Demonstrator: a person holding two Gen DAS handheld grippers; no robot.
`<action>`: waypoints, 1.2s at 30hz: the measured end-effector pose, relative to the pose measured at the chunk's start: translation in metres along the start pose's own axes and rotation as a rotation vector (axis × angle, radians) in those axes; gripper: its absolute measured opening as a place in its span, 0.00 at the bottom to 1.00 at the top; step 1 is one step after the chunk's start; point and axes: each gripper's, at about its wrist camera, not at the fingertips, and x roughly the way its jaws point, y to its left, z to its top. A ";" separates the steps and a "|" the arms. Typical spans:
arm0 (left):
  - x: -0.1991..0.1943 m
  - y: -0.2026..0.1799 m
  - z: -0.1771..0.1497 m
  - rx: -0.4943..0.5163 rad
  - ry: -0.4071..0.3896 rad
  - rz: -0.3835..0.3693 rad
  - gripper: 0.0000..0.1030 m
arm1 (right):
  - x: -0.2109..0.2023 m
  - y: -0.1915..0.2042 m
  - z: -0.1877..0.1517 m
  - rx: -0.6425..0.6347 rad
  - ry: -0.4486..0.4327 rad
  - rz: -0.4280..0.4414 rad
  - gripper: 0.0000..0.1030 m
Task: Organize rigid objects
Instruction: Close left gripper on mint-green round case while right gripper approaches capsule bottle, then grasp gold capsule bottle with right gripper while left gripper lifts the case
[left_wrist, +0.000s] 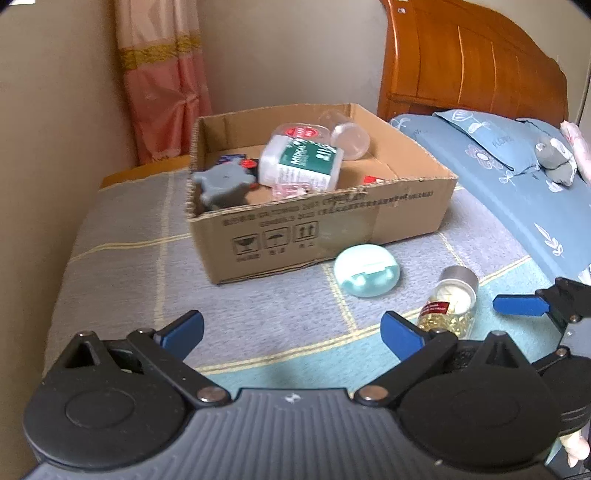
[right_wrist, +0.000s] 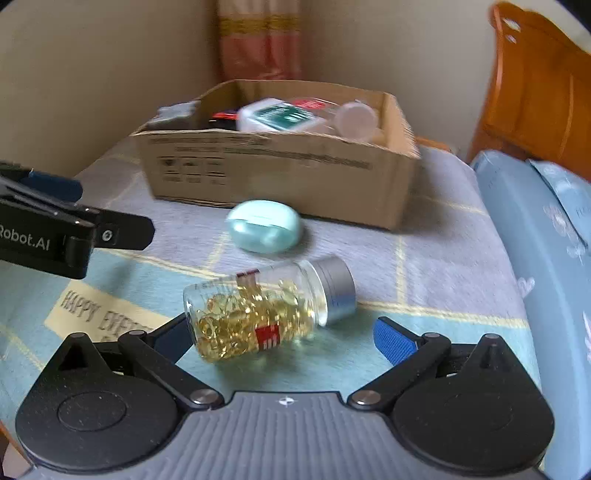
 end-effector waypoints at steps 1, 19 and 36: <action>0.002 -0.003 0.002 0.002 0.004 -0.001 0.98 | 0.001 -0.006 -0.002 0.015 0.001 0.007 1.00; 0.060 -0.051 0.027 0.011 0.012 0.065 0.98 | 0.006 -0.021 -0.027 -0.077 -0.039 0.046 1.00; 0.076 -0.052 0.025 -0.056 0.061 -0.002 0.59 | 0.001 -0.023 -0.033 -0.088 -0.066 0.056 1.00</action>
